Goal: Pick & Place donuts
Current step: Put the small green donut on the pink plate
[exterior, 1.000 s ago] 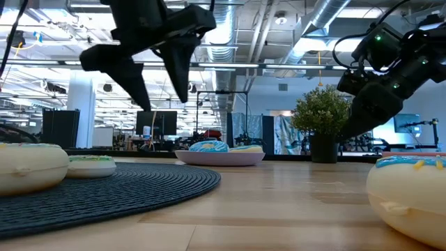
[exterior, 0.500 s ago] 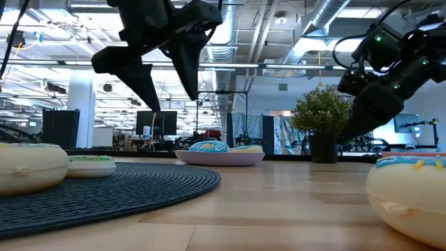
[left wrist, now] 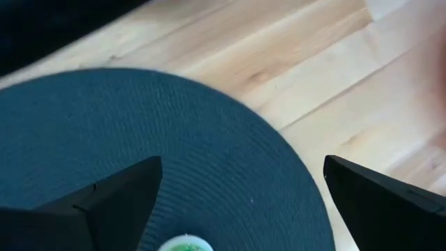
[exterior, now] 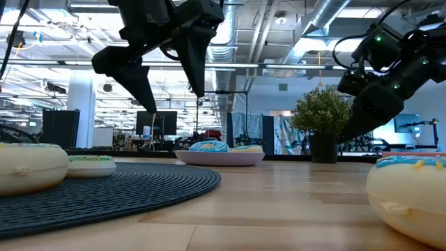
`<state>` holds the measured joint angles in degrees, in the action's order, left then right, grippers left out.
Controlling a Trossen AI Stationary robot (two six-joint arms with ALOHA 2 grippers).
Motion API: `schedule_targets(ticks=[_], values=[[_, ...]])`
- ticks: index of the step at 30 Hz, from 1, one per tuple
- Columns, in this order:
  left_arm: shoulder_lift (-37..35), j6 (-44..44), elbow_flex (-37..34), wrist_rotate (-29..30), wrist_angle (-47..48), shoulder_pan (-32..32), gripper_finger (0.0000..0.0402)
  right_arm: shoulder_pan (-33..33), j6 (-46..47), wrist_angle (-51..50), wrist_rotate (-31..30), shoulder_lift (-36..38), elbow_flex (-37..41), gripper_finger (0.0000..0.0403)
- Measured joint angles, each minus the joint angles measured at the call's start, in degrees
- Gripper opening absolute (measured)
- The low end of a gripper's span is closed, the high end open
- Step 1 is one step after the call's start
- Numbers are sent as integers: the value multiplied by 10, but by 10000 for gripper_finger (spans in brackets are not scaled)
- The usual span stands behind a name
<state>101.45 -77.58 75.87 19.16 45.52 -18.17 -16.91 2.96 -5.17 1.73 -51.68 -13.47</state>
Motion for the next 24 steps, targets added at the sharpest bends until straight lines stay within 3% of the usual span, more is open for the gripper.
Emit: schedule_targets(ticks=[11, 18, 24], values=[[42, -46, -2, -93, 25, -1, 391, 0, 0, -2, 0, -1, 0, 42], [103, -55, -1, -193, 26, -11, 391, 0, 0, -2, 5, -1, 0, 42], [105, -76, -1, -190, 39, -22, 390, 0, 0, 0, 13, -1, 0, 42]])
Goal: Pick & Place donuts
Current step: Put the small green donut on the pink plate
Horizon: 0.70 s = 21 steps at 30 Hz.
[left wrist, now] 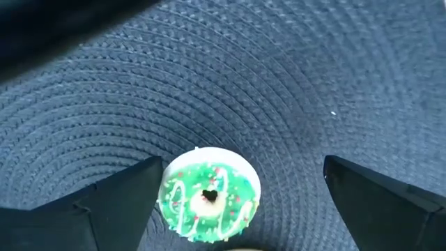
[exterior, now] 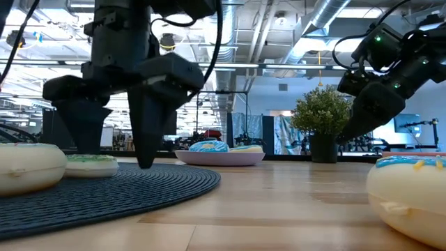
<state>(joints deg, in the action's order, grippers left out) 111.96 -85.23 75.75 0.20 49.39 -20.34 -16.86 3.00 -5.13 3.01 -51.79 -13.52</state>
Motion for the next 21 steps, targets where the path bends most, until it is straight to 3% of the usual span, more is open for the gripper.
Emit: schedule_targets(ticks=[14, 21], values=[[-3, -15, 0, -19, 40, -4, 390, 0, 0, 0, 0, 0, 0, 42], [-3, -13, 0, -31, 37, -4, 354, 0, 0, 0, 0, 0, 0, 42]])
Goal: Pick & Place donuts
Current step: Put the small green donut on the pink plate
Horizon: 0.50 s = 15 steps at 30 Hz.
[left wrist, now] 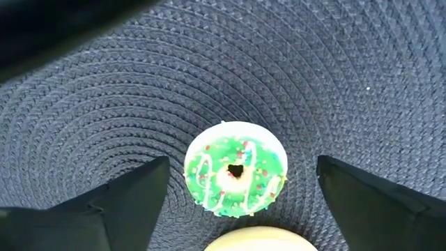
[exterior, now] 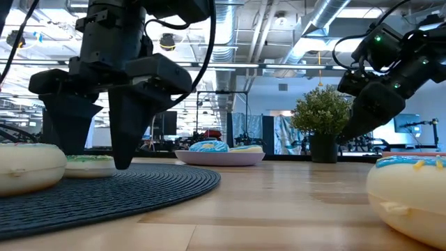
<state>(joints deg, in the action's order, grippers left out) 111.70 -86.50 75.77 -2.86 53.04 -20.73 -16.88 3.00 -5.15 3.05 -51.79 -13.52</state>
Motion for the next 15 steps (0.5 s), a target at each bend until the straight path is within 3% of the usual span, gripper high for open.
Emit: schedule_targets(ticks=[7, 15], values=[[0, 0, 0, -2, 0, 0, 313, 0, 0, 0, 0, 0, 0, 42], [6, -2, 0, 1, -1, 0, 304, 0, 0, 0, 0, 0, 0, 42]])
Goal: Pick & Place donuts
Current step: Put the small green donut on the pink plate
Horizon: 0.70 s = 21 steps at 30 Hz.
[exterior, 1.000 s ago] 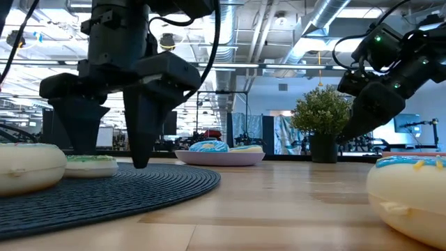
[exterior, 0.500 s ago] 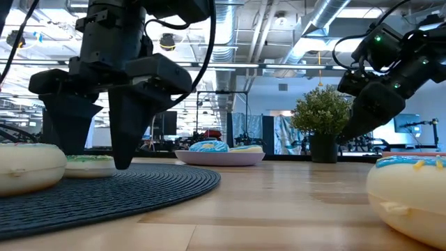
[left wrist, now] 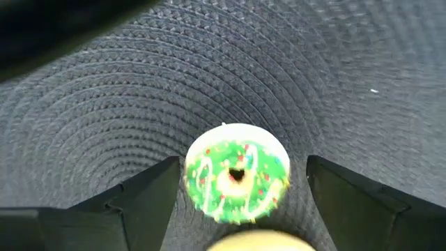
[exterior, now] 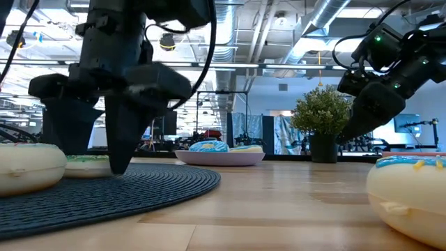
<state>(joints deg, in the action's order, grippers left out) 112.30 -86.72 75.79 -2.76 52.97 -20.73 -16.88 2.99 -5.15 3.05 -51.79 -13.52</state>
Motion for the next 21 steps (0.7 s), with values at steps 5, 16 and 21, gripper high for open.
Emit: schedule_targets(ticks=[5, 16, 21], values=[[13, 0, 0, -6, -3, 0, 304, 0, 0, 0, 0, 0, 0, 42], [13, -4, 0, -15, -5, -1, 286, 0, 0, 0, 0, 0, 0, 42], [13, -4, 0, -15, -5, -1, 260, 0, 0, 0, 1, 0, 0, 42]])
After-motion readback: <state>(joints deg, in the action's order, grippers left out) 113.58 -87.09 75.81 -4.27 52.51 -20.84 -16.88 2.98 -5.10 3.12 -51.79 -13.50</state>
